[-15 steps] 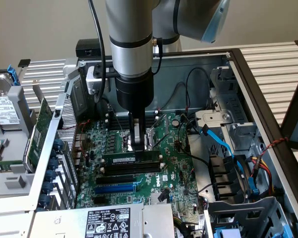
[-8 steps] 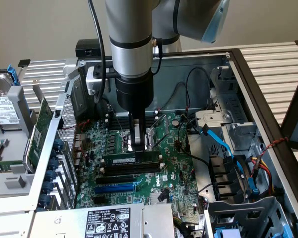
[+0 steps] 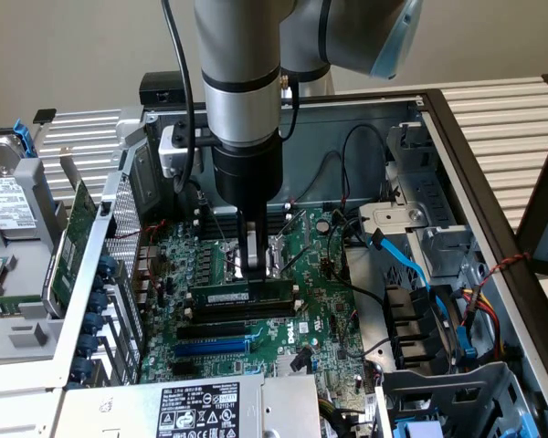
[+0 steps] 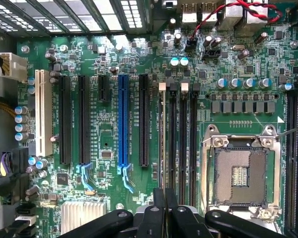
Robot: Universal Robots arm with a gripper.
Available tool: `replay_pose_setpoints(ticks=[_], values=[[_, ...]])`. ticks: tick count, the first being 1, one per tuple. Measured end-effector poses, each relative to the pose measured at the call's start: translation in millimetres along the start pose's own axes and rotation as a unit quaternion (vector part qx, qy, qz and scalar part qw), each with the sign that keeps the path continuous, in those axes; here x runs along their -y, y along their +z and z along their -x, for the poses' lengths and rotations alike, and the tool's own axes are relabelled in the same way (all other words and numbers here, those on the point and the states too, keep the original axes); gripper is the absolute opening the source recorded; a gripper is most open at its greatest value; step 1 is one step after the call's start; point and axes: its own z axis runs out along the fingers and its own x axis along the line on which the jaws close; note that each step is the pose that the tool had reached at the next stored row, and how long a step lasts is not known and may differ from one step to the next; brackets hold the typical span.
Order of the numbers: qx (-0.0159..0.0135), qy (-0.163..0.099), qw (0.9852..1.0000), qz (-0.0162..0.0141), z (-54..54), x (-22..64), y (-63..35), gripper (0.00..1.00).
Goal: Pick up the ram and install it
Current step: 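Insert the ram into the slot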
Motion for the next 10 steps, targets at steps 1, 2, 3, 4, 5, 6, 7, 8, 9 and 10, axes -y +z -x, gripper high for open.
replay_pose_setpoints(ticks=[1, 2, 3, 4, 5, 6, 7, 8, 9, 10], values=[[0.0, 0.0, 1.0, -0.0001, 0.0, 0.0, 0.2, 0.12], [-0.0001, 0.0, 1.0, 0.0, -0.1, 0.0, 0.3, 0.12], [-0.0001, 0.0, 1.0, -0.0001, 0.0, 0.0, 0.5, 0.12], [-0.0002, 0.0, 1.0, -0.0001, 0.0, 0.0, 0.9, 0.12], [-0.0004, 0.0, 1.0, 0.0, 0.0, 0.0, 1.1, 0.12], [-0.0007, 0.0, 1.0, 0.0001, -0.1, -0.1, 1.1, 0.12], [-0.0009, 0.0, 1.0, 0.0, -0.1, -0.2, 1.2, 0.12], [-0.001, 0.0, 1.0, 0.0, -0.1, -0.3, 1.3, 0.12], [-0.001, 0.0, 1.0, -0.0001, 0.0, -0.4, 1.6, 0.12], [-0.0011, 0.0, 1.0, -0.0001, 0.0, -0.5, 1.9, 0.12]])
